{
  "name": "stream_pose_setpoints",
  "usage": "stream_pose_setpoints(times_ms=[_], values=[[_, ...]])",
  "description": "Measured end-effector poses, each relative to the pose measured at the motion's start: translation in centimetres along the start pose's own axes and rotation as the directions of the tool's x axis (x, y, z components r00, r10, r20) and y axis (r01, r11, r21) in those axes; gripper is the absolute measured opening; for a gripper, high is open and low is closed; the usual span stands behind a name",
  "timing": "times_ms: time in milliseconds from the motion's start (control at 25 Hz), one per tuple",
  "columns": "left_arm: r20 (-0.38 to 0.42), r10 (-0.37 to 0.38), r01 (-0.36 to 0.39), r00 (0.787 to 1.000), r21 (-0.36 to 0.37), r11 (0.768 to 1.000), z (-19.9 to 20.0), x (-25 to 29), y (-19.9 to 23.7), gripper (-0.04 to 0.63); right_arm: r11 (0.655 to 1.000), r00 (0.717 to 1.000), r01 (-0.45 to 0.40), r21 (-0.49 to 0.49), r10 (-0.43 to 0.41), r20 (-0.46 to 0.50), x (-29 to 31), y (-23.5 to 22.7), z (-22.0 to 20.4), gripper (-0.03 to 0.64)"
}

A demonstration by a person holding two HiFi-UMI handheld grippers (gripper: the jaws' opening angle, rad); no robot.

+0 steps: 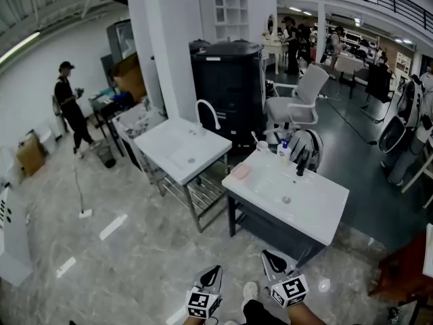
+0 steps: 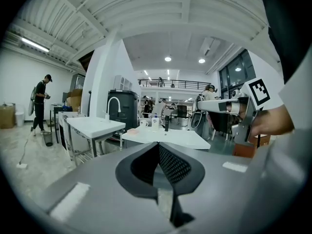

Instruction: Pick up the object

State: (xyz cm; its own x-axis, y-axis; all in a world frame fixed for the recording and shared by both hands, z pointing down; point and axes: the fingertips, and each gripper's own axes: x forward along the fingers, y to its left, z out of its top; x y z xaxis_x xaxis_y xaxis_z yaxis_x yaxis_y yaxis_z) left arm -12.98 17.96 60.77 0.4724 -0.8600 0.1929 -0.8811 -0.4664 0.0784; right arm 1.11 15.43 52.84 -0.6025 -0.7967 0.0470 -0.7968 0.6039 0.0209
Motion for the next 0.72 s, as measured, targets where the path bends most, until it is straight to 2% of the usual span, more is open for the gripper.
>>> stream_pose_setpoints(times_ms=[280, 480, 720], values=[[-0.011, -0.008, 0.008, 1.000, 0.009, 1.000, 1.5, 5.2, 2.7, 0.018, 1.000, 1.000, -0.013, -0.001, 0.013, 0.003, 5.0, -3.4, 0.3, 0.002], [0.006, -0.001, 0.001, 1.000, 0.005, 1.000, 4.1, 11.1, 5.3, 0.018, 1.000, 1.000, 0.000, 0.009, -0.001, 0.009, 9.1, -7.8, 1.0, 0.002], [-0.001, -0.016, 0.016, 1.000, 0.025, 1.000, 5.9, 17.0, 6.3, 0.018, 1.000, 1.000, 0.014, 0.021, -0.014, 0.003, 12.1, -12.7, 0.8, 0.003]])
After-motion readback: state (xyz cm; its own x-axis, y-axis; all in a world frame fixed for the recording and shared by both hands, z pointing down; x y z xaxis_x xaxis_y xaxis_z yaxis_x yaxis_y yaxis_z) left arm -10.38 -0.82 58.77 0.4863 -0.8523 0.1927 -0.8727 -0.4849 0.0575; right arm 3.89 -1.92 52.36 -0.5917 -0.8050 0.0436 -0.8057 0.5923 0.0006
